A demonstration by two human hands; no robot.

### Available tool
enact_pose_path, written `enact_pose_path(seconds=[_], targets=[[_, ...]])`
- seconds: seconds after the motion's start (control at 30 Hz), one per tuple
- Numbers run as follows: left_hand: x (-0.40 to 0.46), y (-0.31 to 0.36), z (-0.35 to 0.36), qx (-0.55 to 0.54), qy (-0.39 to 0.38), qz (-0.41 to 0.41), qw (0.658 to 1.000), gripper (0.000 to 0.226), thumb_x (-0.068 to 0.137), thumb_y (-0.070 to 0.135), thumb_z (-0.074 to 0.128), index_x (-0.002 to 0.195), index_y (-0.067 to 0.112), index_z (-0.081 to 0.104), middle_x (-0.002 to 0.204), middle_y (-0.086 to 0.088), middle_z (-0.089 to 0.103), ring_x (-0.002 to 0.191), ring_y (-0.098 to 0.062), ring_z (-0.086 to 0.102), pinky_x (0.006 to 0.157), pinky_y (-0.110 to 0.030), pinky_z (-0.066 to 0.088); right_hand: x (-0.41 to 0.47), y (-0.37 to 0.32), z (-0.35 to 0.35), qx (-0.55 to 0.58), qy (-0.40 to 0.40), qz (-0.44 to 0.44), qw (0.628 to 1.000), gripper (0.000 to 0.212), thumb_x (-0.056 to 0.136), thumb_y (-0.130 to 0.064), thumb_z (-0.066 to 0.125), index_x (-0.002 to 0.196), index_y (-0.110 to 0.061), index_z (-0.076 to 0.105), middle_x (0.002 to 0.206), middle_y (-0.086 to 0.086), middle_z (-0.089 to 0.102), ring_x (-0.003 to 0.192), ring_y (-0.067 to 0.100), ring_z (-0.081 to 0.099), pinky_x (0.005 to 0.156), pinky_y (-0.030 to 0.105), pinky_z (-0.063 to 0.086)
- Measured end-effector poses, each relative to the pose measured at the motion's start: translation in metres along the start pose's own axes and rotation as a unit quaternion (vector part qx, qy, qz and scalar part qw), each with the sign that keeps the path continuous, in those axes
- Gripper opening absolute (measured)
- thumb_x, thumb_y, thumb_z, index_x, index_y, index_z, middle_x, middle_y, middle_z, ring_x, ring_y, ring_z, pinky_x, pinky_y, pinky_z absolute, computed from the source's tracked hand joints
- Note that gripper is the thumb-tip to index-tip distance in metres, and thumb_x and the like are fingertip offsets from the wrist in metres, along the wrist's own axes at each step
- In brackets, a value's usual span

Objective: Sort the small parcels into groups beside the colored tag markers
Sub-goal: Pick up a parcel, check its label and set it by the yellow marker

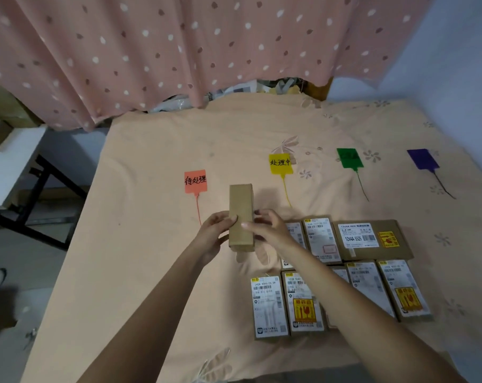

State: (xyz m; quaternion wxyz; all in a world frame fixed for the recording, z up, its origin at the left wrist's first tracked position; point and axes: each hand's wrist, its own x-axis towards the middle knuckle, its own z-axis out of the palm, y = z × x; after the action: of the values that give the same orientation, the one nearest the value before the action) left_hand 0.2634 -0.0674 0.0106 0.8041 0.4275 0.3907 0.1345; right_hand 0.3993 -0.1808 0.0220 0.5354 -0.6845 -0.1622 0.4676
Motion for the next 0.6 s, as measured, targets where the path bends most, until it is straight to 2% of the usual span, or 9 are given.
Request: enact_pose_path(seconds=[0.1,0.17,0.2,0.27,0.33,0.37,0.43,0.53,0.6], targets=[[-0.003,0.017,0.006,0.027,-0.068,-0.011,0.997,0.07,0.077,0.044,0.074,0.127,0.0,0.055,0.115,-0.01,0.06,0.1,-0.024,0.057,0.084,-0.033,0.043,-0.011,-0.022,-0.006,0.056,-0.033,-0.015,0.998,0.044,0.076,-0.014,0.081,0.113,-0.017,0.058,0.115,0.006,0.067,0.101,0.02,0.069,0.08,0.032,0.059],[-0.005,0.023,0.01,0.031,-0.087,0.003,0.996,0.07,0.079,0.05,0.07,0.127,0.001,0.056,0.115,-0.013,0.055,0.102,-0.028,0.049,0.084,-0.04,0.036,-0.017,-0.036,-0.007,0.071,-0.055,-0.019,0.996,0.043,0.079,-0.012,0.078,0.116,-0.016,0.057,0.116,0.006,0.067,0.1,0.019,0.07,0.079,0.03,0.059],[-0.008,0.026,0.013,0.029,-0.083,0.006,0.996,0.07,0.077,0.051,0.071,0.124,0.001,0.059,0.112,-0.013,0.053,0.1,-0.028,0.047,0.08,-0.039,0.035,-0.021,-0.042,-0.006,0.057,-0.05,-0.025,0.997,0.046,0.079,-0.015,0.078,0.119,-0.017,0.056,0.12,0.006,0.066,0.102,0.019,0.069,0.081,0.031,0.058],[-0.011,0.029,0.02,0.036,-0.051,0.008,0.998,0.066,0.067,0.056,0.077,0.108,0.006,0.064,0.097,-0.01,0.054,0.088,-0.026,0.046,0.067,-0.032,0.034,-0.03,-0.052,-0.004,-0.079,0.029,-0.082,0.993,0.057,0.078,-0.023,0.079,0.128,-0.019,0.052,0.13,0.002,0.059,0.11,0.015,0.063,0.087,0.031,0.056],[-0.013,0.031,0.028,0.037,-0.007,0.013,0.999,0.063,0.058,0.054,0.081,0.1,0.012,0.063,0.078,-0.002,0.054,0.07,-0.02,0.046,0.055,-0.027,0.032,-0.045,-0.062,-0.002,-0.248,0.13,-0.185,0.942,0.059,0.081,-0.03,0.072,0.134,-0.019,0.049,0.135,-0.003,0.054,0.118,0.013,0.057,0.095,0.03,0.049],[-0.014,0.032,0.03,0.037,0.014,0.017,0.999,0.065,0.057,0.052,0.082,0.103,0.01,0.061,0.073,0.0,0.054,0.062,-0.017,0.045,0.05,-0.025,0.033,-0.055,-0.067,0.001,-0.307,0.149,-0.235,0.91,0.056,0.084,-0.031,0.067,0.136,-0.018,0.049,0.137,-0.003,0.052,0.121,0.013,0.054,0.097,0.029,0.046],[-0.014,0.03,0.033,0.031,0.036,0.026,0.999,0.074,0.061,0.046,0.082,0.114,0.003,0.056,0.071,0.0,0.057,0.054,-0.014,0.049,0.044,-0.023,0.037,-0.069,-0.07,0.01,-0.4,0.128,-0.262,0.869,0.054,0.089,-0.032,0.059,0.139,-0.016,0.046,0.143,-0.003,0.047,0.128,0.014,0.048,0.099,0.028,0.042],[-0.018,0.032,0.039,-0.001,0.037,0.039,0.999,0.083,0.072,0.05,0.078,0.13,0.0,0.047,0.091,-0.008,0.061,0.066,-0.018,0.06,0.049,-0.024,0.044,-0.07,-0.063,0.023,-0.462,0.1,-0.236,0.849,0.063,0.089,-0.041,0.057,0.143,-0.012,0.042,0.152,-0.001,0.038,0.136,0.02,0.041,0.105,0.032,0.04],[-0.021,0.037,0.041,-0.019,0.021,0.048,0.998,0.056,0.086,0.047,0.063,0.121,0.005,0.053,0.091,-0.006,0.059,0.069,-0.017,0.062,0.054,-0.028,0.047,-0.065,-0.063,0.024,-0.447,0.122,-0.213,0.86,0.068,0.084,-0.046,0.061,0.14,-0.011,0.043,0.149,0.0,0.04,0.13,0.021,0.047,0.099,0.034,0.045]])
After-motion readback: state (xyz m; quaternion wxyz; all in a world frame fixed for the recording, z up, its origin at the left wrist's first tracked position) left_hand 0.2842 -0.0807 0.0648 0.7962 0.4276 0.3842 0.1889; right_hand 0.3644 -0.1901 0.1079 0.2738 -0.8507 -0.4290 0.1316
